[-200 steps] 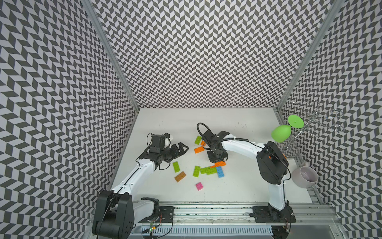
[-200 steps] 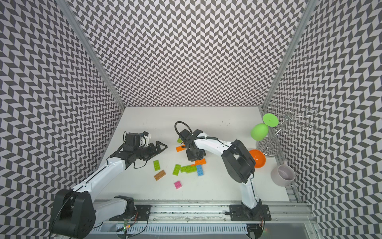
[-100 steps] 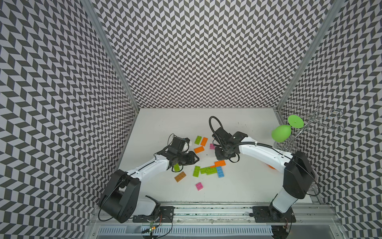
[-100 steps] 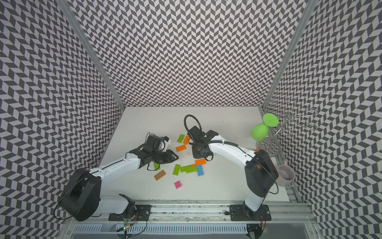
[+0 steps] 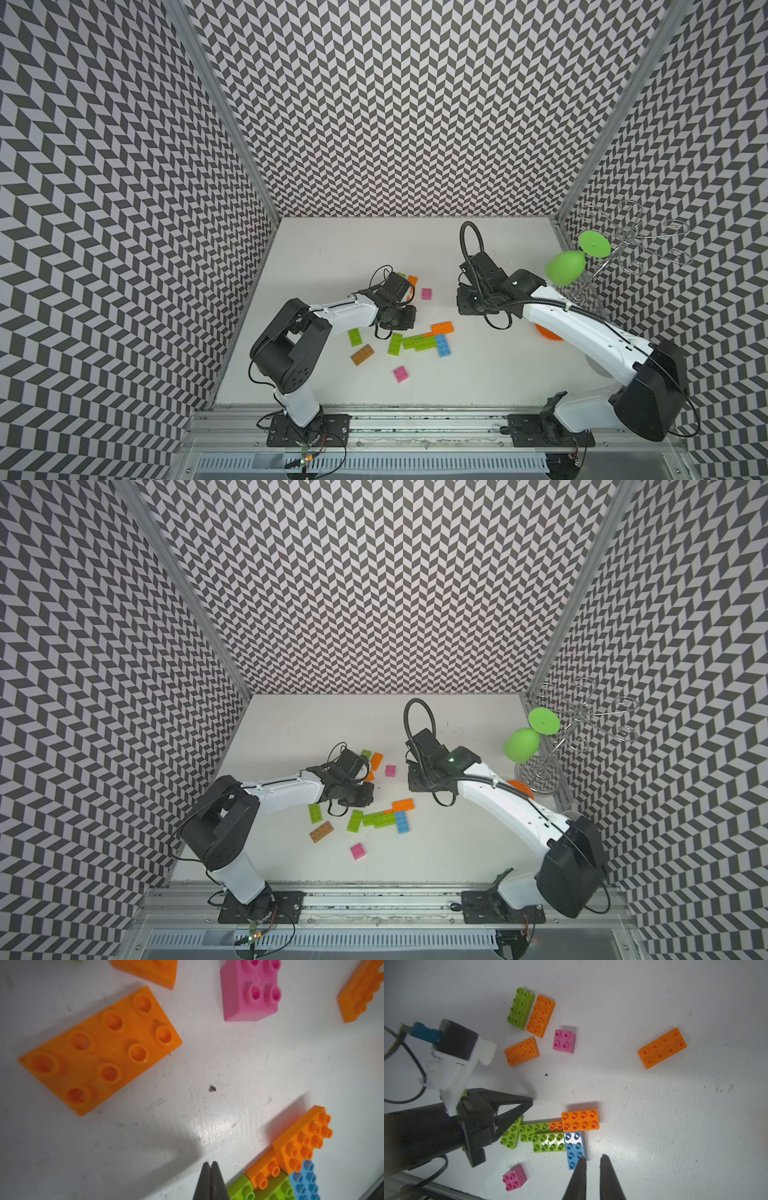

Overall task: Assemble a small pinwheel with lego
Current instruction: Adjust the lego brick at the center of the board.

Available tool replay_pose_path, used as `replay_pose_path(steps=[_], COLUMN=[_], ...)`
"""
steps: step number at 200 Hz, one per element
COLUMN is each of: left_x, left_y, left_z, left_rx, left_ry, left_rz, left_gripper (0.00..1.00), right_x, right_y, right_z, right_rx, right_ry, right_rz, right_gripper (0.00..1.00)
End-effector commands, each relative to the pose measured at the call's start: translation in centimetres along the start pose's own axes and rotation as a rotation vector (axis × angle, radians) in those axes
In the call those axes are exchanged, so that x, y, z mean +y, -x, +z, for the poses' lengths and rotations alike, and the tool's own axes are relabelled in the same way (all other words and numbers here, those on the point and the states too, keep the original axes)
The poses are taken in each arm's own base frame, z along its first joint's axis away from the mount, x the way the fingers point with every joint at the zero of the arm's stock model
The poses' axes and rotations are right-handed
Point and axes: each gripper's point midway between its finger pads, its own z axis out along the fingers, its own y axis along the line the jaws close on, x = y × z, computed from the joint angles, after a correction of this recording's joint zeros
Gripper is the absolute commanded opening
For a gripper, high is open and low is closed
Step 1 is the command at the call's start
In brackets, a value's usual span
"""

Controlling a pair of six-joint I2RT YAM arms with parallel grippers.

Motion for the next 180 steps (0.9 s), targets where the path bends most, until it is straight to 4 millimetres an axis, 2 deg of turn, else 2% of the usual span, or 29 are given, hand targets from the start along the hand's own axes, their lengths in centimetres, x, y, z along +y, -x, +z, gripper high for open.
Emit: replay_pose_path(steps=[1,39,68,96,131,150,180], left_x=[-0.2,-0.4,-0.8,-2.5,-4.9,-6.2,-6.7], left_y=[-0.5,-1.7,-3.1,-5.2,-7.6,-8.0,-7.9], left_z=[0.5,0.8,-0.1,-0.7,-0.2,0.0,0.5], left_rx=[0.025,0.06,0.082,0.108,0.151,0.156,0.155], left_ry=[0.049,0.104,0.125,0.094,0.026,-0.01,-0.023], left_rz=[0.045,0.063,0.07,0.093,0.125,0.139,0.14], left_gripper=[0.0,0.0,0.0,0.0,0.0,0.0,0.0], right_x=[-0.3,-0.7,-0.9,-1.2,-1.5,-1.7,-1.9], right_y=[0.8,0.7,0.8,1.0,0.9,0.7,0.5], right_z=[-0.9,-1.2,-1.5,-1.7,-1.6,-1.4,-1.3], right_rx=[-0.055,-0.064,-0.077,-0.095,-0.099,-0.093,-0.089], right_ry=[0.017,0.025,0.032,0.036,0.043,0.039,0.033], right_rz=[0.024,0.033,0.041,0.059,0.079,0.082,0.085], right_gripper=[0.15,0.15,0.15,0.15,0.15,0.15,0.15])
